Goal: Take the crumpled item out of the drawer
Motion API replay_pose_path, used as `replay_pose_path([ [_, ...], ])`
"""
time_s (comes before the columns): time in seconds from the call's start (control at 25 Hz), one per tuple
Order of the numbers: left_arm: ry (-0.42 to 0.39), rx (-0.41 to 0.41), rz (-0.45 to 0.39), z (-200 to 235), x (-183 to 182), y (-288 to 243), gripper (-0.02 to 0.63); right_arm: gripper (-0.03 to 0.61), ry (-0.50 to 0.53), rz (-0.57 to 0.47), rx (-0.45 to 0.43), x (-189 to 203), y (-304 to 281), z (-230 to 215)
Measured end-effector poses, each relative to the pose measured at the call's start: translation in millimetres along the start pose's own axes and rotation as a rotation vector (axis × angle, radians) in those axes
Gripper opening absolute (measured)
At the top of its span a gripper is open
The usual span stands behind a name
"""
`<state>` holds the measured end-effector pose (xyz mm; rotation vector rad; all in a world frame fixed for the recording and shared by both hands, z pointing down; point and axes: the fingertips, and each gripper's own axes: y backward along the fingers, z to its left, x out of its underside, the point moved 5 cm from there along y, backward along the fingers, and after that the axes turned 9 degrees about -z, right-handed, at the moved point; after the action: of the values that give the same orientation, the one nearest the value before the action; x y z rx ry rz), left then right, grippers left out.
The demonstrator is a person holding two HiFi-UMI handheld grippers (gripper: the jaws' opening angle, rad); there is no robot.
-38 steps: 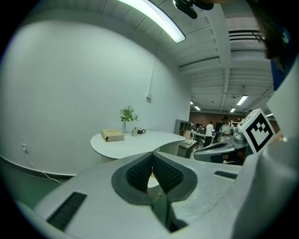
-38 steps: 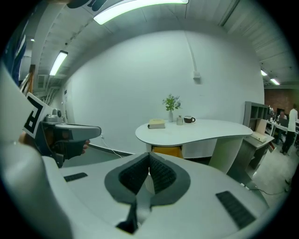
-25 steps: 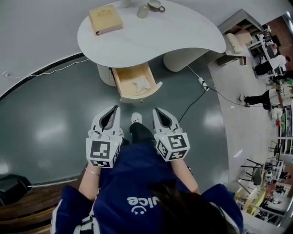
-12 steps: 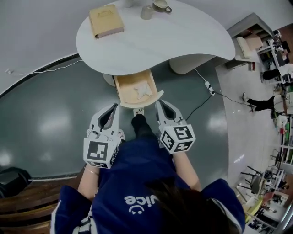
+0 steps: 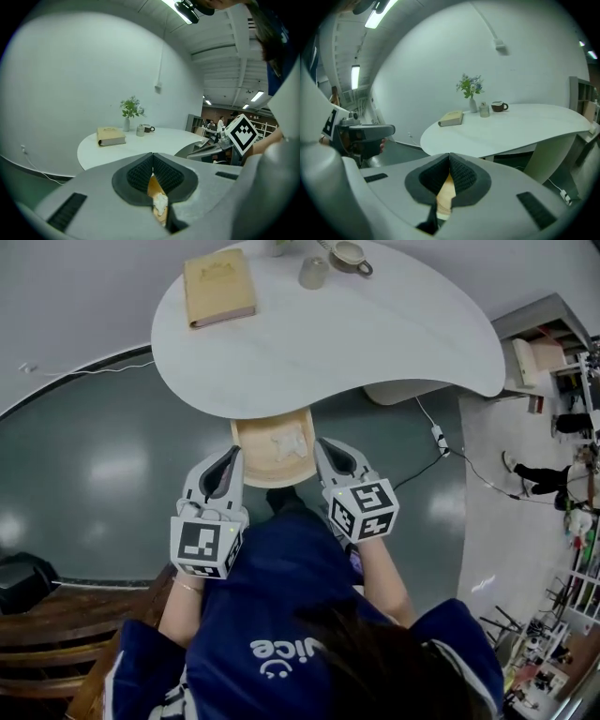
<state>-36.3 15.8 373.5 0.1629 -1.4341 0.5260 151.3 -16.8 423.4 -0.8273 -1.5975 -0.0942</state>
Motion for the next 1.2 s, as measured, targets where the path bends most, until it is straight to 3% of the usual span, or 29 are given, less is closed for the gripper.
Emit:
replay_pose_path([
  [0.2,0.027,-0.071,0.024,-1,-3,-29,0.005,0.008,0.056,0.148,-0.211,3,-30,-11],
  [0.56,0.104,-0.192,0.072,4,12,-50,0.005,0.012,0.158,0.282,-0.351,12,-53,-26],
  [0.96,0.13,-0.218,0.087,17,18,-50,0.005,0.129,0.332,0.502,-0.518,48,-75,-9],
  [1.08,0.2,-0.24,0.074,26,16,-48,0.005,0.202,0.401,0.576,-0.568,58,-81,-3],
  [1.2,0.254,-0.274,0.066,38,18,-43,0.005,0.215,0.473,0.626,-0.587,68,-88,0],
])
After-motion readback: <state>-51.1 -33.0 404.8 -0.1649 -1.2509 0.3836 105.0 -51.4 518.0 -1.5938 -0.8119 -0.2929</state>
